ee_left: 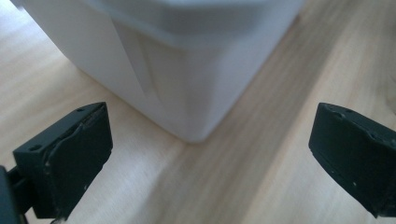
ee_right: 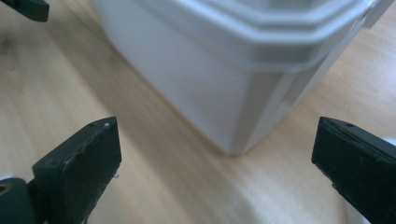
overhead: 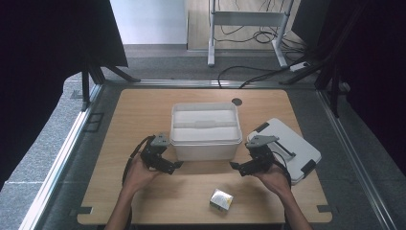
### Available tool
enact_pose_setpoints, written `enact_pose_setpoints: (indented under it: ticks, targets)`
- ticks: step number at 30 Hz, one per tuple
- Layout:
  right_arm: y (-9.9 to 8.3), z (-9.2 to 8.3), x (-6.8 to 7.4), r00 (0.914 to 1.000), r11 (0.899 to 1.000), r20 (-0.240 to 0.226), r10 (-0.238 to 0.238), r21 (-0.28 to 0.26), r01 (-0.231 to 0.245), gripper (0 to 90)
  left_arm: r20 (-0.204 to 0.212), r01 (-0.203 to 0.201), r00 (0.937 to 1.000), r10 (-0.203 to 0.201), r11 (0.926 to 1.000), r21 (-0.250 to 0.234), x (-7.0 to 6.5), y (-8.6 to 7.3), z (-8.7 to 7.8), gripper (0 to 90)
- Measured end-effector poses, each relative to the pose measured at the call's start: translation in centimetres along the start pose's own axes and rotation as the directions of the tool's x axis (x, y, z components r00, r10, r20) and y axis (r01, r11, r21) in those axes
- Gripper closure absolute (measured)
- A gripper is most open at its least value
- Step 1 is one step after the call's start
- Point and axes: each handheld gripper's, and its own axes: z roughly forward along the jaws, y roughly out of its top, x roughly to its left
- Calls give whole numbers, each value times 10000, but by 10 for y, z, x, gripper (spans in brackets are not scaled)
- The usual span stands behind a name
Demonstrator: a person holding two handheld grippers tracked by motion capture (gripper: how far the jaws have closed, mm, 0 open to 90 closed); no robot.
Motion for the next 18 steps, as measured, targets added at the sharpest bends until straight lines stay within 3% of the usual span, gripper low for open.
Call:
enact_pose_setpoints:
  ticks: [6, 7, 10, 18]
  targets:
    - [14, 19, -12, 9999, 9999, 13, -107, -17, 107, 44, 181, 53, 9998, -45, 9990, -440, 6, 12, 7, 0]
    - [16, 21, -13, 9999, 9999, -85, -117, -49, 117, 65, 414, 31, 9991, -9, 9986, -533, 6, 15, 7, 0]
    - [19, 22, -13, 9998, 9998, -132, -170, -123, 168, 92, 322, -104, 9994, 113, 9996, -275, 4, 17, 7, 0]
    - [10, 12, -10, 9995, 9994, -303, -33, -346, 22, 133, 366, -103, 9993, 111, 9997, -215, -7, 16, 2, 0]
